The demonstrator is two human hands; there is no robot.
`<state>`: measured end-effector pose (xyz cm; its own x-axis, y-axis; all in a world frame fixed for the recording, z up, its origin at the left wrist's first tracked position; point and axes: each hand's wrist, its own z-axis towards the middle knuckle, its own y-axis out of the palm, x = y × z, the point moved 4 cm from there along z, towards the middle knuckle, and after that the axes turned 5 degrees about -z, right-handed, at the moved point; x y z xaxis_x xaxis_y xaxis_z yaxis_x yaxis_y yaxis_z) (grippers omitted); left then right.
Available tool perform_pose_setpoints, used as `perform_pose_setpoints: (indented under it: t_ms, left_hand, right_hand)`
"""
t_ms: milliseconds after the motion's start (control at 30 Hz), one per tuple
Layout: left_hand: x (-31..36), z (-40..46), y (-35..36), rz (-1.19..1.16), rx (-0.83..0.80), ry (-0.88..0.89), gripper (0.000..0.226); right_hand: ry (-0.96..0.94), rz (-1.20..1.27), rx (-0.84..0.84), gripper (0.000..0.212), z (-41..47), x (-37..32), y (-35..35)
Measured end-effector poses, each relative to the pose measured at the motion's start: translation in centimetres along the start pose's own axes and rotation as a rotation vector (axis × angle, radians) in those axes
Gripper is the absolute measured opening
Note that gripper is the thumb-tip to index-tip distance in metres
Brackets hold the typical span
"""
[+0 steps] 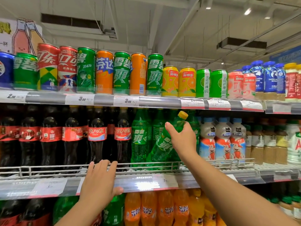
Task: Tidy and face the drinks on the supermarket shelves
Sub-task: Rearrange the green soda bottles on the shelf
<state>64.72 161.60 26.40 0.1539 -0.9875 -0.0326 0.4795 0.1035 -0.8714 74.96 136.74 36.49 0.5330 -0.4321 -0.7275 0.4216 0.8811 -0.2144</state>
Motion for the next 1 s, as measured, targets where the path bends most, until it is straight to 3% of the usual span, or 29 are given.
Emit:
perform_pose_setpoints:
  t_ms: [233,700,1000]
  left_hand:
    - [-0.2,0.0,0.6,-0.021,0.004,-0.006,0.095]
    - [-0.4,0.1,0.7,-0.057,0.006,0.008,0.094]
    - [-0.4,0.1,1.0,-0.101,0.009,-0.002,0.095]
  right_hand:
    - [0.012,-0.128,0.013,0.084,1.2,0.0,1.0]
    - [-0.142,-0.417,-0.002,0.077,3.0,-3.5,3.4]
    - [-0.211,-0.547,-0.204,0.073,4.2,-5.0,4.6]
